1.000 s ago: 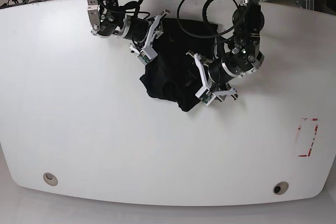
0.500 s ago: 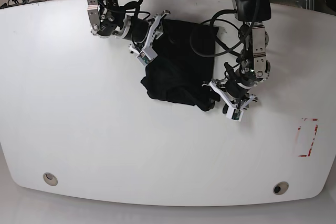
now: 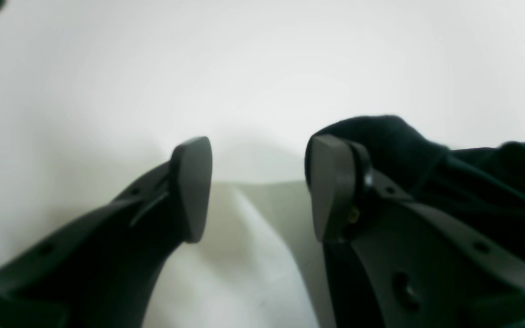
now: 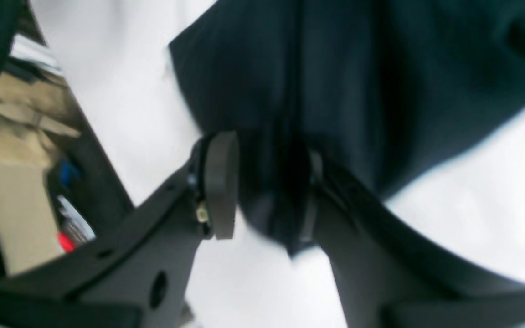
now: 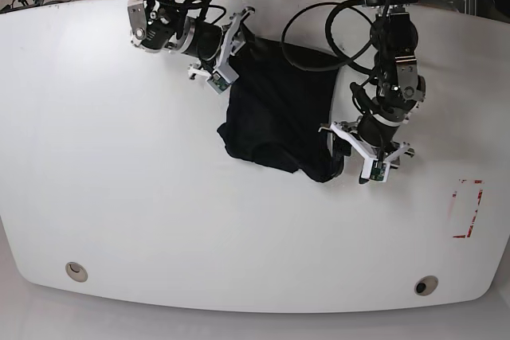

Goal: Fold the T-shirt properly

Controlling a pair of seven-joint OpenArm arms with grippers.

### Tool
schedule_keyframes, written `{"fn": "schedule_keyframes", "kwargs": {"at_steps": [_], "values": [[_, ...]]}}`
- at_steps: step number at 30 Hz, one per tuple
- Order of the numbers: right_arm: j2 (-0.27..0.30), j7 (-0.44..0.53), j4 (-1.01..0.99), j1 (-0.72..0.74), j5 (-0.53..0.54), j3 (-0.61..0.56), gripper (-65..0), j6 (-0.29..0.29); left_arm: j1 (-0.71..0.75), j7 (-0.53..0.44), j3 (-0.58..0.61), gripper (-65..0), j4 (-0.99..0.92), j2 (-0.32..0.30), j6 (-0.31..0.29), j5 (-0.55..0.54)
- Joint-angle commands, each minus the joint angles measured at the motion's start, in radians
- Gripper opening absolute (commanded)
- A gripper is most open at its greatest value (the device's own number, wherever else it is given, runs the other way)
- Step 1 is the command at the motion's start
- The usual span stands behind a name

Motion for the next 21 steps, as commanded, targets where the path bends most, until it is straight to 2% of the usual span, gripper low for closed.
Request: {"fn": "schedule_keyframes", "kwargs": {"at_steps": [1,7,12,14,17,19,21], "values": [[0.003,-0.001,0.085,0.015,0.025,0.012,-45.8,0.006,0.002,0.0,0.001,-33.8,0.096,-0.002,0.0,-0.014],[0.001,-0.042,0.157,0.024,0.026,0.088,-45.7,0.006,0.062,0.048,0.004,-33.8,0.193,-0.002,-0.013,-0.014],[0.001,-0.044,0.143,0.091,0.022,0.157,-44.9,0.006,0.11,0.088,0.004,-34.3,0.225,-0.002,-0.116,-0.014],[0.0,-0.044,0.126,0.108,0.025,0.171,-41.4,0.006,0.133,0.095,0.004,-34.3,0.238,-0.002,-0.162,-0.014],[0.0,-0.044,0.108,0.145,0.019,0.18,-30.0,0.006,0.169,0.097,0.004,-34.3,0.251,-0.002,-0.23,-0.014],[0.003,-0.044,0.085,0.168,0.017,0.18,-23.0,0.006,0.177,0.097,0.003,-34.3,0.254,-0.002,-0.242,-0.014],[0.004,-0.044,0.062,0.186,0.019,0.18,-19.2,0.006,0.177,0.097,0.001,-34.3,0.254,-0.003,-0.239,-0.014]]}}
